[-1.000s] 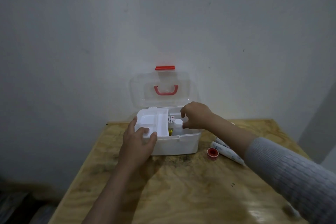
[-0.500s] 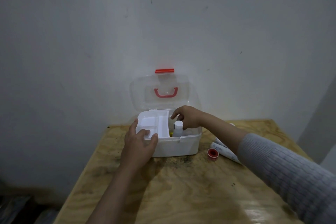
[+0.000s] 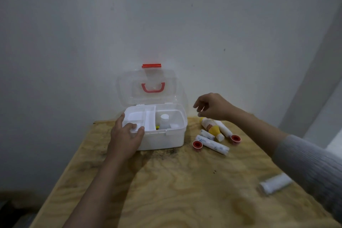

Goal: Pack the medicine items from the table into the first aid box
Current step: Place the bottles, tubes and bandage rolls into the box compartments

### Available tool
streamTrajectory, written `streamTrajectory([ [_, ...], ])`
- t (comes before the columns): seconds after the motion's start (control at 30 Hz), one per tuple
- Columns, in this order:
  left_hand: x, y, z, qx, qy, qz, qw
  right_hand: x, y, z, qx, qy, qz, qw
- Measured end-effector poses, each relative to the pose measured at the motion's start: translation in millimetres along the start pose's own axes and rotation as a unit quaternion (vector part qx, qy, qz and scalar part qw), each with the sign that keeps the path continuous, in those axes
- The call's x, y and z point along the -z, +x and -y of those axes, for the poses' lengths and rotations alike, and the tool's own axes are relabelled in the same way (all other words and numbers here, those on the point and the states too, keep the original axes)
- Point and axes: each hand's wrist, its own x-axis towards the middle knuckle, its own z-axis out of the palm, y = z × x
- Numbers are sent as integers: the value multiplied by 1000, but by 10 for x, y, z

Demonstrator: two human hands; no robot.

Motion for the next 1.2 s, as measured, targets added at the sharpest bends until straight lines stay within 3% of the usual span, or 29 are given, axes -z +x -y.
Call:
streamTrajectory([
  [0.17, 14, -18, -35, -3, -7, -4, 1000, -40, -445, -355, -58, -72, 62, 994],
  [0.37, 31, -28, -47, -1, -7, 2, 1000, -348, -818, -610, -105, -132, 77, 983],
  [0.7, 61, -70, -99, -4, -11, -1, 1000, -573, -1016, -732, -97, -51, -56, 992],
  [0.83, 57, -74, -100, -5, -13, -4, 1000, -469, -1012, -735, -54, 31, -163, 985],
  [0.97, 48, -62, -102, 0, -15, -7, 1000, -351, -905, -810, -97, 53, -261, 959],
  [1.2, 35, -68, -108, 1, -18, -13, 1000, -439, -688, -1120, -170, 19, -248, 953],
])
